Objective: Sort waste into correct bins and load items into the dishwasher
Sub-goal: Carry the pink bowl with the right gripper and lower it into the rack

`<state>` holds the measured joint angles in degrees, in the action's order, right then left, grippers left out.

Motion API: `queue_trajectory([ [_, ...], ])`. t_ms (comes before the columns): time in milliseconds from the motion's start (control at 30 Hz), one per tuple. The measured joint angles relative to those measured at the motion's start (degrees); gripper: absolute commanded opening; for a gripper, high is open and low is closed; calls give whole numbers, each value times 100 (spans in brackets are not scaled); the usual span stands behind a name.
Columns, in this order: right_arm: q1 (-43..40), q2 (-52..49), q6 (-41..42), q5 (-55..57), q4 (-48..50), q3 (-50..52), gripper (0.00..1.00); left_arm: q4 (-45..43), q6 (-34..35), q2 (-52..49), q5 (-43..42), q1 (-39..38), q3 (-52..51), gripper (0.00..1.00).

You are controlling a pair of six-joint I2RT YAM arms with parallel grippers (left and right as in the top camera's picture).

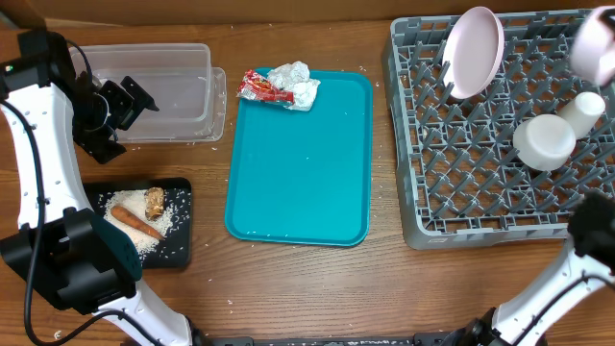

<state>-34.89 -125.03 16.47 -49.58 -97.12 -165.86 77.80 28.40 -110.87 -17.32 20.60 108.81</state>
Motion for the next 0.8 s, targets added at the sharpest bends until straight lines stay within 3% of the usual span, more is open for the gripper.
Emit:
queue_trajectory([
  [233, -160, 1766, -133, 710, -2, 1526, 4, 2, 0, 0, 0, 0, 0, 100],
  [367, -109, 2081, -566, 608, 17, 2511, 4, 0, 0, 0, 0, 0, 0, 100],
  [567, -111, 1805, -1652, -612, 922, 4564, 4, 0, 0, 0, 2, 0, 0, 100],
  [800, 26, 1735, -2081, -2083, 2599, 6710, 4, 0, 0, 0, 0, 0, 0, 100],
])
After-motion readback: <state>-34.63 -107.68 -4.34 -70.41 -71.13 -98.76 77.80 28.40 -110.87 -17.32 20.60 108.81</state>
